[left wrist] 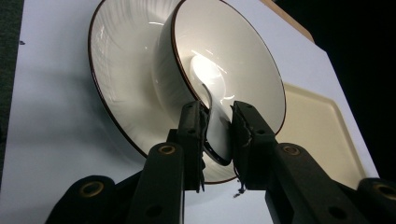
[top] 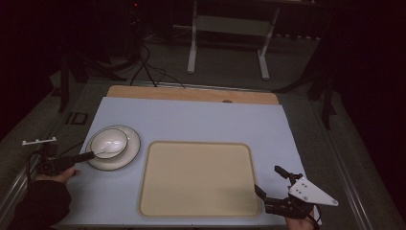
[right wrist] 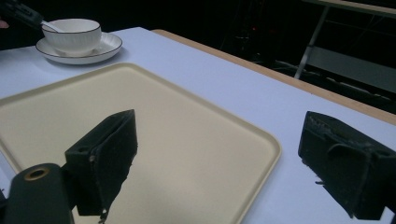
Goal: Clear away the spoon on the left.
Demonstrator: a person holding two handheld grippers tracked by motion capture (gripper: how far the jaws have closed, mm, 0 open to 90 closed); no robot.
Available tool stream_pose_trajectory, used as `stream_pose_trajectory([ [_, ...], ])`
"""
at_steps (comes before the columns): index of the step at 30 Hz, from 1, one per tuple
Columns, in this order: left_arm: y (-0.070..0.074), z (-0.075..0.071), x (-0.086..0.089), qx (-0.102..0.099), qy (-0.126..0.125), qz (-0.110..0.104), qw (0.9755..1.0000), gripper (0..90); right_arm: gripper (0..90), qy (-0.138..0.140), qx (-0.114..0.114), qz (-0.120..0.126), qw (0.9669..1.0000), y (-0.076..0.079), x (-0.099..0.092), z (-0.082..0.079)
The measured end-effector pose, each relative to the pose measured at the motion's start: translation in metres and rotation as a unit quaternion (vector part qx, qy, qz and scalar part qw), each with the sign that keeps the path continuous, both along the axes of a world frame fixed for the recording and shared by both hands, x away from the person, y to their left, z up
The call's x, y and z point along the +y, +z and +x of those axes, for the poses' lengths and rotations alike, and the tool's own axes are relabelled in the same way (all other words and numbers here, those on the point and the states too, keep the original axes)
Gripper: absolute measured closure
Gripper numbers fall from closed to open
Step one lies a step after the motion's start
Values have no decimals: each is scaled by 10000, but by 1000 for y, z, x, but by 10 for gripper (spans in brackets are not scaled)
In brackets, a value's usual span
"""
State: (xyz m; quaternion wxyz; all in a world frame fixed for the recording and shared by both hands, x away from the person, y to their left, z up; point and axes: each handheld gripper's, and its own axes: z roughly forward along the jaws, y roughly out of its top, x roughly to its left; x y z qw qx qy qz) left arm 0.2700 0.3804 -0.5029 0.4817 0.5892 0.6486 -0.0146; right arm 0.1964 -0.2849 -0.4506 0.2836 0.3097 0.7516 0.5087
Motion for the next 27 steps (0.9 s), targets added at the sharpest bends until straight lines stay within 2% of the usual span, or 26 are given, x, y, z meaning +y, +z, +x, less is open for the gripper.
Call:
stream_pose_trajectory([
  [11,7,1,-7,16,-344,225,9992,844,119,3,-4,-8,10000,0,0,0],
  [22,13,-2,-14,-49,-348,538,9979,852,119,-10,10,14,10000,0,0,0],
  [27,20,-5,-16,-156,-265,571,9979,853,119,-18,5,30,10000,0,-1,0],
])
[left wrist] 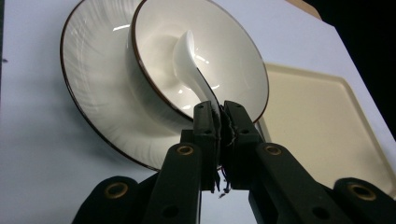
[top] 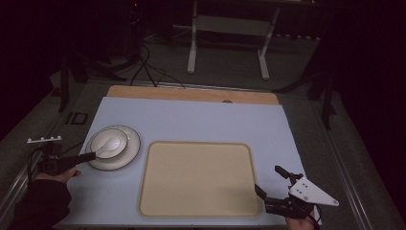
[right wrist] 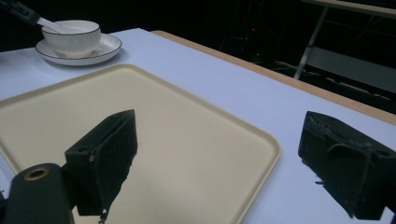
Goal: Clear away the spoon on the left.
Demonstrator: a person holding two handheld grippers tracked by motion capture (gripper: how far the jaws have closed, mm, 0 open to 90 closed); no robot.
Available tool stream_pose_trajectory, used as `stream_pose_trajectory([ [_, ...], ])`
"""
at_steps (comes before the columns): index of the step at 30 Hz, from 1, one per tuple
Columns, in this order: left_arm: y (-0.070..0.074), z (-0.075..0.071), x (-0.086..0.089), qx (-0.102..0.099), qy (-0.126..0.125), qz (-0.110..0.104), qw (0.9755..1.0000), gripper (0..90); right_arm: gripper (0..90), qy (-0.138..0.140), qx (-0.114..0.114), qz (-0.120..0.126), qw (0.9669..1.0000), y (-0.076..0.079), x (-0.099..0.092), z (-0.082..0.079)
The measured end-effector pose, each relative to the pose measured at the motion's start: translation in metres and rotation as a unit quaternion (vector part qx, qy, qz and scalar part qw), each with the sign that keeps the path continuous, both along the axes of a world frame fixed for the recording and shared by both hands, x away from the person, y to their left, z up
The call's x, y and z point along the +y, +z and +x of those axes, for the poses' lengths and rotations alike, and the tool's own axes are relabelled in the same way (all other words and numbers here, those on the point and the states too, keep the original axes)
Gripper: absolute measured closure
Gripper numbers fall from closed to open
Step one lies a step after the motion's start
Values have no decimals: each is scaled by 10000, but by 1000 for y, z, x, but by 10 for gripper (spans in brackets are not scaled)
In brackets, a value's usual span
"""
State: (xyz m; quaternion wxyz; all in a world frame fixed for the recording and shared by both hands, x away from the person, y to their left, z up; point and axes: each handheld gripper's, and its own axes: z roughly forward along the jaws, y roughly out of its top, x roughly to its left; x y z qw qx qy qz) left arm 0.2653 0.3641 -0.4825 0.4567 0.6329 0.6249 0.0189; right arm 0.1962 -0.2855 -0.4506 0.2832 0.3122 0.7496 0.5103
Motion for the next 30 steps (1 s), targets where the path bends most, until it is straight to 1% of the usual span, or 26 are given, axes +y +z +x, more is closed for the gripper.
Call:
stream_pose_trajectory([
  [2,3,-1,-1,-2,2,62,10000,853,119,5,4,7,10000,0,0,0],
  [7,9,-5,-2,-80,-3,42,10000,854,119,-1,1,12,10000,0,0,0],
  [9,12,-7,-4,-100,33,142,9998,854,119,-4,-1,12,10000,0,0,0],
  [10,13,-8,-5,-106,1,168,9998,854,118,-5,1,14,10000,0,0,0],
  [12,15,-9,-6,-135,7,177,9998,854,119,-8,-1,17,10000,0,0,0],
  [13,20,-12,-8,-182,37,233,9996,854,118,-10,1,16,10000,0,0,0],
  [14,22,-14,-9,-231,45,219,9995,854,119,-9,4,17,10000,0,0,0],
  [15,22,-14,-9,-231,45,219,9995,854,119,-9,4,17,10000,0,0,0],
  [17,27,-16,-10,-274,70,284,9992,854,119,-13,-1,26,10000,0,0,1],
  [18,29,-18,-10,-306,87,235,9992,854,119,-13,12,24,10000,0,0,1],
  [20,31,-19,-11,-312,82,244,9992,854,119,-9,23,18,10000,-1,1,1],
  [21,37,-22,-12,-347,104,256,9990,854,118,10,32,2,10000,-1,2,2],
  [23,42,-24,-14,-378,165,342,9986,854,119,5,27,-1,10000,-1,2,2],
  [24,43,-25,-15,-421,151,299,9986,854,119,4,25,8,10000,-1,2,2],
  [26,48,-27,-17,-436,213,349,9982,854,119,2,27,16,10000,-1,2,2],
  [29,53,-31,-19,-495,276,357,9978,854,119,9,38,29,10000,-1,2,3],
  [30,55,-33,-19,-538,312,326,9975,854,119,7,39,26,10000,-1,2,3],
])
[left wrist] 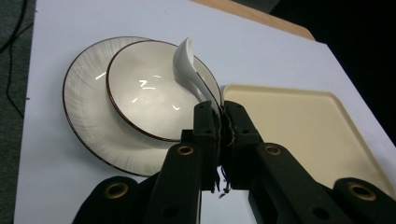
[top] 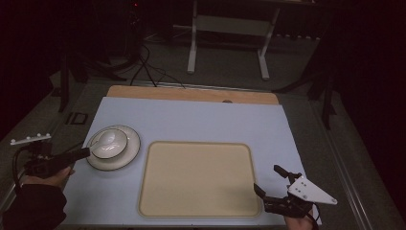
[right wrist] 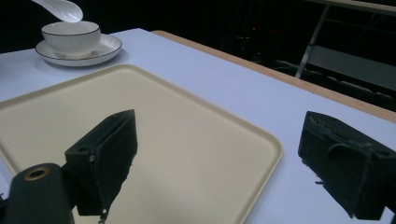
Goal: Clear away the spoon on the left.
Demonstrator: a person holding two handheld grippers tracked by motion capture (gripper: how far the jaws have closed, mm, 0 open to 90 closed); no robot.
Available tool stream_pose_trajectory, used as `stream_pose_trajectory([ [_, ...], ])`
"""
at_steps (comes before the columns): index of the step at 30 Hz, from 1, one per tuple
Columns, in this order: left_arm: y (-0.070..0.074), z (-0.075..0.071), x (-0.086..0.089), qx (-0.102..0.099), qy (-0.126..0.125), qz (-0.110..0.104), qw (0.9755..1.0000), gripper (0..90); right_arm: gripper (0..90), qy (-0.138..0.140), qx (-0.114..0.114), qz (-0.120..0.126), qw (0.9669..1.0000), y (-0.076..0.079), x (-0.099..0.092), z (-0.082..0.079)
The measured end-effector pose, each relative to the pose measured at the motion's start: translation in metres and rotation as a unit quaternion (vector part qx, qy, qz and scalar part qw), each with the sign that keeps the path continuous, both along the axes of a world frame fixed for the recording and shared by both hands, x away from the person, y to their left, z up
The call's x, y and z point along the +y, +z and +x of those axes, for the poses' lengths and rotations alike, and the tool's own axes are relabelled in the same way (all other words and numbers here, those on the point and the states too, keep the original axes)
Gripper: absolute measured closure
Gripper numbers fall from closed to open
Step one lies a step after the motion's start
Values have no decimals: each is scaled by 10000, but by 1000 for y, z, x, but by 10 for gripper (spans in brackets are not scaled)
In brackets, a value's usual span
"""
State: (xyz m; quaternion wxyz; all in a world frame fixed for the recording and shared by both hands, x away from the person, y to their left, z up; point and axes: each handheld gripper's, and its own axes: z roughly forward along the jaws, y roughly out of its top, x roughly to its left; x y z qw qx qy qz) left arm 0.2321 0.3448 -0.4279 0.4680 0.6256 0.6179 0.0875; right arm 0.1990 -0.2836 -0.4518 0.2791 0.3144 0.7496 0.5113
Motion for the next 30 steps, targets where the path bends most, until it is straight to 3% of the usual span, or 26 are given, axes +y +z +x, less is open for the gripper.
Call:
stream_pose_trajectory([
  [14,12,-8,-18,-211,-46,5,9998,857,119,5,3,23,10000,0,0,1],
  [18,23,-13,-29,-392,-83,50,9992,856,118,-12,10,21,10000,-1,0,2],
  [20,23,-13,-29,-392,-83,50,9992,857,118,-8,14,26,10000,-1,0,2],
  [24,34,-20,-42,-562,-87,126,9983,857,118,-17,20,32,10000,-1,0,2],
  [30,39,-22,-63,-660,-127,160,9976,857,119,-14,14,57,10000,0,0,2],
])
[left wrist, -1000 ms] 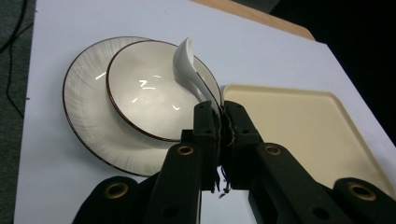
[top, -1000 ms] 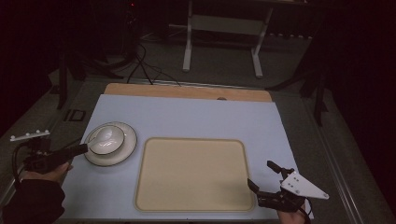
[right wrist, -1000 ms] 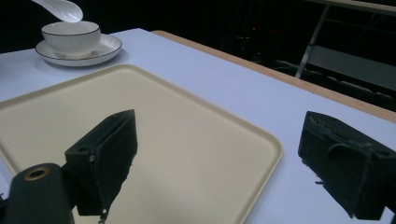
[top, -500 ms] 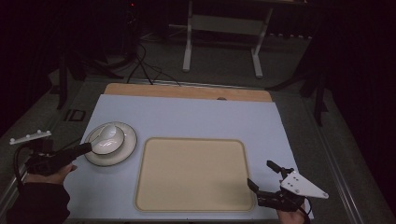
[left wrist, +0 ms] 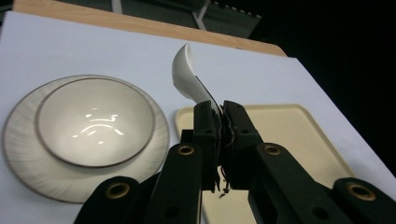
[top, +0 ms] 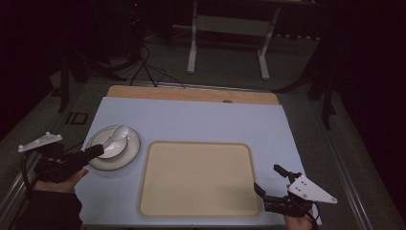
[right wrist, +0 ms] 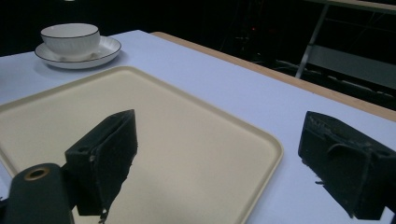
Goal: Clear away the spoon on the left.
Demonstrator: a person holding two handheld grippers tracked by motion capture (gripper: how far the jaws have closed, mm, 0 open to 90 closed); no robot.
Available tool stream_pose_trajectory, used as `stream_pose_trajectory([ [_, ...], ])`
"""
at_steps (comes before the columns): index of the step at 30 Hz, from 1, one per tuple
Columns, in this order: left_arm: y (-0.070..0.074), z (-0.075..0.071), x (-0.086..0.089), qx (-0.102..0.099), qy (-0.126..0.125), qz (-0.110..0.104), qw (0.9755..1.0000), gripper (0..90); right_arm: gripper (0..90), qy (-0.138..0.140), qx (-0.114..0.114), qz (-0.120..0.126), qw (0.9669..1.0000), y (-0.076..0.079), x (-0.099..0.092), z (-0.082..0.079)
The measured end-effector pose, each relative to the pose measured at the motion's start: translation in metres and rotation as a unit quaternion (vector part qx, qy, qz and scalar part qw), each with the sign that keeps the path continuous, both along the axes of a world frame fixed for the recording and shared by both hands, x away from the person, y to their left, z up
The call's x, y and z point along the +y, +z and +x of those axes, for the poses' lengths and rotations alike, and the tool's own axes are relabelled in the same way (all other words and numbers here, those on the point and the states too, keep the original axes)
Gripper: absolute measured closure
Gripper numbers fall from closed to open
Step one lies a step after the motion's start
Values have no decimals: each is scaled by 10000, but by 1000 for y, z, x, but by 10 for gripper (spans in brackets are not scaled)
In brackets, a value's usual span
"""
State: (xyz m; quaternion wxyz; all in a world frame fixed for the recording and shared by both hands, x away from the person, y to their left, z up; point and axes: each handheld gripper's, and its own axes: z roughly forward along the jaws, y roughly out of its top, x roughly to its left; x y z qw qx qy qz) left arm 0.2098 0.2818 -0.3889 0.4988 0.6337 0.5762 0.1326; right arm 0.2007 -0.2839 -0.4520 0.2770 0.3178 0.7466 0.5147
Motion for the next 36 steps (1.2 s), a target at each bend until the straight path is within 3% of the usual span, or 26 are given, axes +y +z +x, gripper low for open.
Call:
stream_pose_trajectory([
  [10,-2,0,-31,-43,-163,-91,9998,856,119,-15,-21,-4,10000,0,-1,0],
  [23,0,-15,-57,-346,-124,-183,9992,857,119,-9,-58,6,10000,1,-2,-2],
  [29,-7,-21,-72,-466,-123,-230,9986,856,119,-28,-66,-6,10000,1,-2,-2],
  [31,-11,-22,-76,-470,-136,-347,9982,857,119,-40,-70,-4,10000,1,-1,-2],
  [33,-15,-23,-81,-497,-101,-268,9984,856,119,-47,-67,-3,10000,1,-2,-1],
  [36,-21,-22,-87,-495,-119,-319,9982,856,119,-53,-71,9,10000,0,-2,-1],
])
